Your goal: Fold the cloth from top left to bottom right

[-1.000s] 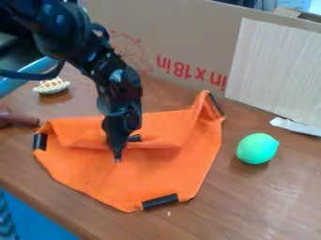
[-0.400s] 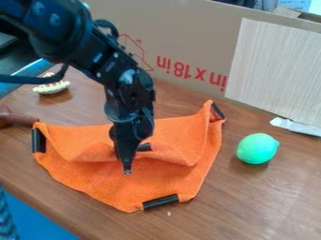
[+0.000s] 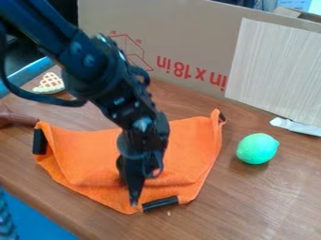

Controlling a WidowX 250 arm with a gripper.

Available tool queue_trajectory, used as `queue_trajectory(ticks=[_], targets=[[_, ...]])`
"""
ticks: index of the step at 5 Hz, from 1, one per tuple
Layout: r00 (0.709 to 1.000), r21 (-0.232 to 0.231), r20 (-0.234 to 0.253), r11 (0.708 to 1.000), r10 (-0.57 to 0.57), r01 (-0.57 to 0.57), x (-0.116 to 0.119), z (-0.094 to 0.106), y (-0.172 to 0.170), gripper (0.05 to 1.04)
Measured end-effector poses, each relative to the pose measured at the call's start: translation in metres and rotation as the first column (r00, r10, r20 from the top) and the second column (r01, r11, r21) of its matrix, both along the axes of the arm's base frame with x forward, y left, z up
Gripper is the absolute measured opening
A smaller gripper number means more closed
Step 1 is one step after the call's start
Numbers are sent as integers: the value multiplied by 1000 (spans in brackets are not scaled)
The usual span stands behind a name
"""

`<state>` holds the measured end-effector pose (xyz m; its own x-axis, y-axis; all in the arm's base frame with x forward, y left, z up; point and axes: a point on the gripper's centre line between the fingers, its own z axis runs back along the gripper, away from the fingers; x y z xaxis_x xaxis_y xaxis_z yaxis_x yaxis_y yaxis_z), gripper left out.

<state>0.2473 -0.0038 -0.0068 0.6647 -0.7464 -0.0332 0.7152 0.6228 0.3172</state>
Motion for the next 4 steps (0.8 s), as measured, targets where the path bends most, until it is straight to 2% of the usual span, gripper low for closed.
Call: queue_trajectory(ticks=[1,2,4], targets=[[1000,-8,11,1000,-3,3,-10,-5,-6,60],[1000,-37,0,999,5,-5,-17,0,-8,60],[999,-130,32,991,31,-27,-13,42,-10,60]])
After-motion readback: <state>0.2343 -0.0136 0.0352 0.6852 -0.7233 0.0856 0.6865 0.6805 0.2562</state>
